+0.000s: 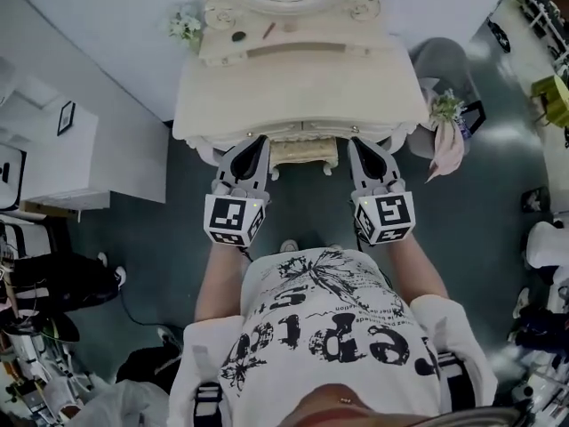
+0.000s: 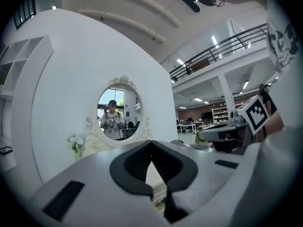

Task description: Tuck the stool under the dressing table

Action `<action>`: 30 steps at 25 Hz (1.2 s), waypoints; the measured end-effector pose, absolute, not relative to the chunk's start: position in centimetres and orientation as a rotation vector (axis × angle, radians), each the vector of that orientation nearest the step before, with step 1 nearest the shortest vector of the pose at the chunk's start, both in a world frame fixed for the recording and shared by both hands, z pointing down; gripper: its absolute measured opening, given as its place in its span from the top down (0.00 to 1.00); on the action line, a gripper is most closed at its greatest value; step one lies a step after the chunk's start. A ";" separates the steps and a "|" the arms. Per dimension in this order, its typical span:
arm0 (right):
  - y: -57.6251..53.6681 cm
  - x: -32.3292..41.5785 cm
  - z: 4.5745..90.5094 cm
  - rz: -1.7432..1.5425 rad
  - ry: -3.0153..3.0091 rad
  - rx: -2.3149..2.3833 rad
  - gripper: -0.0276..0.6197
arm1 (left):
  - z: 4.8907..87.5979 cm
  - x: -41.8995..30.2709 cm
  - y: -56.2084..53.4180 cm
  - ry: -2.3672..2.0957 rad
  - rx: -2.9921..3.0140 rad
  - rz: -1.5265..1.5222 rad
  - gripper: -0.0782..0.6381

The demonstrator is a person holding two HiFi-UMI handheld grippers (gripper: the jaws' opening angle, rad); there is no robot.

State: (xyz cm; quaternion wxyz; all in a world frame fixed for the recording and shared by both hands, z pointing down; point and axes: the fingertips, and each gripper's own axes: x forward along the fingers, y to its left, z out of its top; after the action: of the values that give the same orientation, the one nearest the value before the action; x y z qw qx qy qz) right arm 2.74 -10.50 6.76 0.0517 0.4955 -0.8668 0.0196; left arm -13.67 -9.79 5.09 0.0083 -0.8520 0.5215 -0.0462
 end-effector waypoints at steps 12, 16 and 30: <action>-11.5 3.0 4.8 0.029 -2.663 1.520 0.93 | 2.4 -13.3 -10.6 1.618 -2.620 -0.130 0.86; -12.0 2.9 5.2 0.050 -2.663 1.526 0.93 | 2.6 -13.1 -11.2 1.604 -2.627 -0.131 0.86; -12.6 3.9 5.9 0.086 -2.633 1.562 0.93 | 3.6 -13.3 -12.3 1.657 -2.632 -0.120 0.86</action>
State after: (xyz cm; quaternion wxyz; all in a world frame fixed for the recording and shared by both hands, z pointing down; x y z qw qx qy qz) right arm 3.87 -12.64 5.95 0.0394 0.5097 -0.8590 0.0281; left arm -13.33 -12.33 3.60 0.0146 -0.8455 0.5324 -0.0386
